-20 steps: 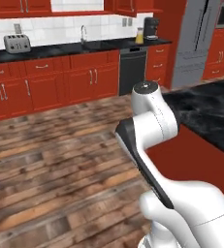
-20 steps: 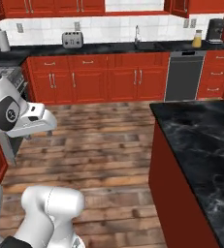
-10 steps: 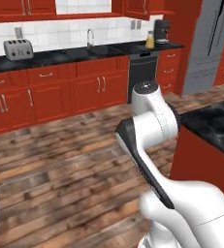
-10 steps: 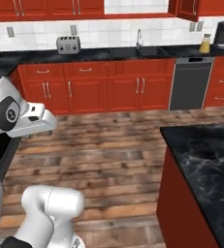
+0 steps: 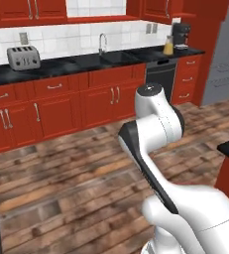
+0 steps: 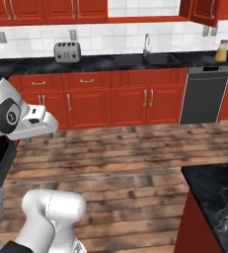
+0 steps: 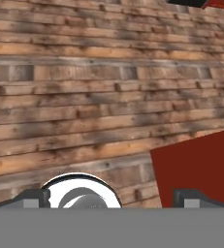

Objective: There is a tray on the dining counter. Grab the cup, mug, and pitcher and place them on the tray. The pitcher may be placed next to the tray if it cannot fit the tray.

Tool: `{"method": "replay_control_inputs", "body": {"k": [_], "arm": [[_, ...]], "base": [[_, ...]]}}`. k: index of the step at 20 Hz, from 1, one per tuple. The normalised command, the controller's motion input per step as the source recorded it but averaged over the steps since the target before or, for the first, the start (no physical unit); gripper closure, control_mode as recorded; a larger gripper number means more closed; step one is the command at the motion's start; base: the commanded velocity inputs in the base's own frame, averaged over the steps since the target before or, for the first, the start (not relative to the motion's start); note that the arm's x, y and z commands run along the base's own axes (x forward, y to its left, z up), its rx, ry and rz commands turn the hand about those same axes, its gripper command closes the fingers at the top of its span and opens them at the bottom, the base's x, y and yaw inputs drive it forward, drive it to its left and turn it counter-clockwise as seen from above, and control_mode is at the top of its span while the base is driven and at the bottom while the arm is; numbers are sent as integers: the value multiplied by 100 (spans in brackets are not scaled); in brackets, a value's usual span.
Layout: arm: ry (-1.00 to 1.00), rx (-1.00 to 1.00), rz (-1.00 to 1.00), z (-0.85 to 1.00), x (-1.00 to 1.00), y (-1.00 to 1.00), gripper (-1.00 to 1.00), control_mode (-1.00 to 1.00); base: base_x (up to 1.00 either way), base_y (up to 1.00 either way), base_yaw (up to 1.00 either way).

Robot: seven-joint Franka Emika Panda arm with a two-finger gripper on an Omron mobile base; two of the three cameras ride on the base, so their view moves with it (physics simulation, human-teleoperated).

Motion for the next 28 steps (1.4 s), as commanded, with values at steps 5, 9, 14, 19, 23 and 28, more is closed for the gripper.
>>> {"method": "replay_control_inputs", "body": {"k": [5,9,14,19,23,28], "arm": [[0,0,0,0,0,0,-100,100],[0,0,0,0,0,0,-100,100],[0,0,0,0,0,0,-100,100],[0,0,0,0,0,0,-100,100],[0,0,0,0,0,0,-100,100],[0,0,0,0,0,0,-100,100]], "base": [[100,9,0],[100,5,0],[100,1,0],[100,0,0],[100,-10,1],[100,-57,6]]}}
